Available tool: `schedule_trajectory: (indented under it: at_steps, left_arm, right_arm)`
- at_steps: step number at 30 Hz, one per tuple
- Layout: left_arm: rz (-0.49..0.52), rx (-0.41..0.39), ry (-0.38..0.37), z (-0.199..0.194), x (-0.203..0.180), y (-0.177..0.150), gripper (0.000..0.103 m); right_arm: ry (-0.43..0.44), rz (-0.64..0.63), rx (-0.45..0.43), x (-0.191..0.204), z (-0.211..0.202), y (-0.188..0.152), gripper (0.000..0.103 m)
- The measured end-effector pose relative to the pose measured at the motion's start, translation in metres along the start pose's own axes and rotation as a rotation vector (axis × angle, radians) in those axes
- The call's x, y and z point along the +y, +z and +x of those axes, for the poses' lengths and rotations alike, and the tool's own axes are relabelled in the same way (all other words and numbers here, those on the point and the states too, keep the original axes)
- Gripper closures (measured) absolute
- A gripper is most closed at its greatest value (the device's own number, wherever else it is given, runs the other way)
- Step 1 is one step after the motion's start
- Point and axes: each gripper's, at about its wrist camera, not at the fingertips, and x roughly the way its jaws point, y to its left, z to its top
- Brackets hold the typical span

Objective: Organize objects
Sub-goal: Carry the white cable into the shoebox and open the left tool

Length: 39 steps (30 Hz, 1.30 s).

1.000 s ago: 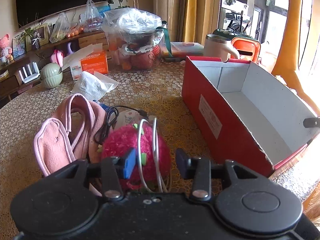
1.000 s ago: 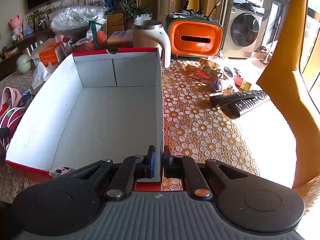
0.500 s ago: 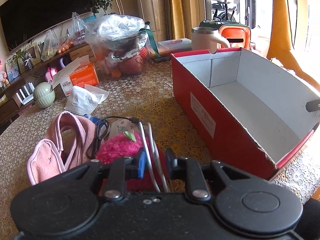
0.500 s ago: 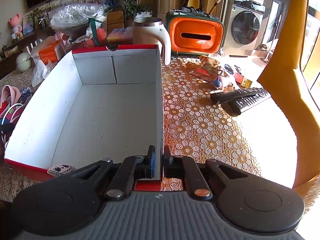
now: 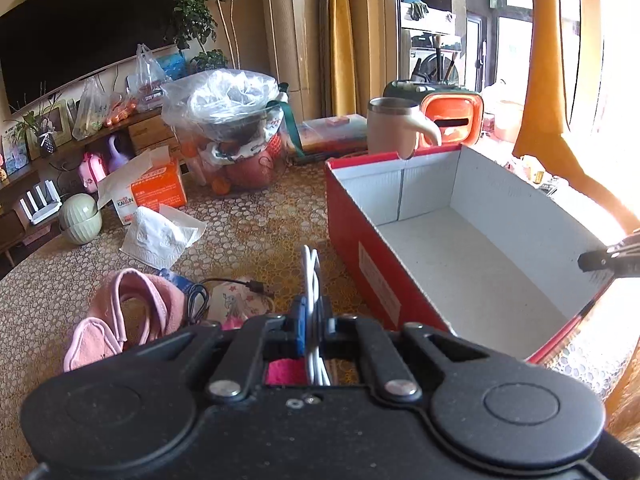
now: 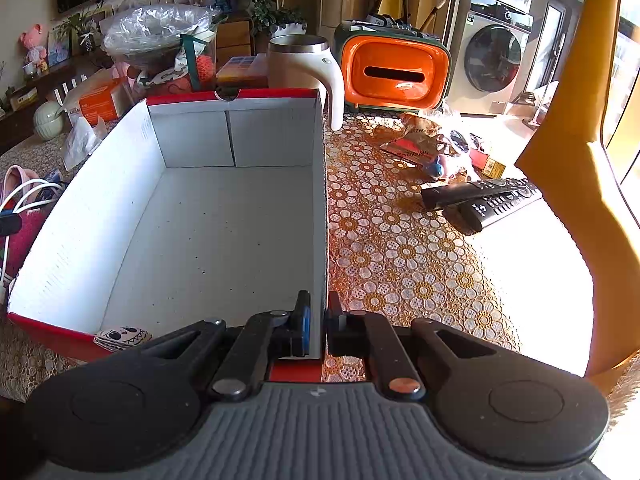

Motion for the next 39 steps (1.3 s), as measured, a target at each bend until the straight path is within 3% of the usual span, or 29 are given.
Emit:
schedule_trajectory:
  at_steps: [10, 18, 32, 39]
  left_arm:
    - [-0.028, -0.076, -0.130, -0.022, -0.012, 0.052, 0.100]
    - [0.034, -0.073, -0.177, -0.001, -0.051, 0.077, 0.100]
    - [0.136, 0.069, -0.267, 0.067, -0.122, 0.072, 0.100]
    - [0.083, 0.184, -0.340, 0.105, -0.136, 0.062, 0.100]
  right_arm:
    - [0.004, -0.001, 0.007, -0.002, 0.000, 0.000, 0.097]
    - [0.012, 0.007, 0.017, -0.004, -0.002, 0.001, 0.098]
    - [0.042, -0.004, 0.028, -0.007, -0.005, 0.000, 0.098]
    - [0.052, -0.019, 0.034, -0.008, -0.005, 0.001, 0.098]
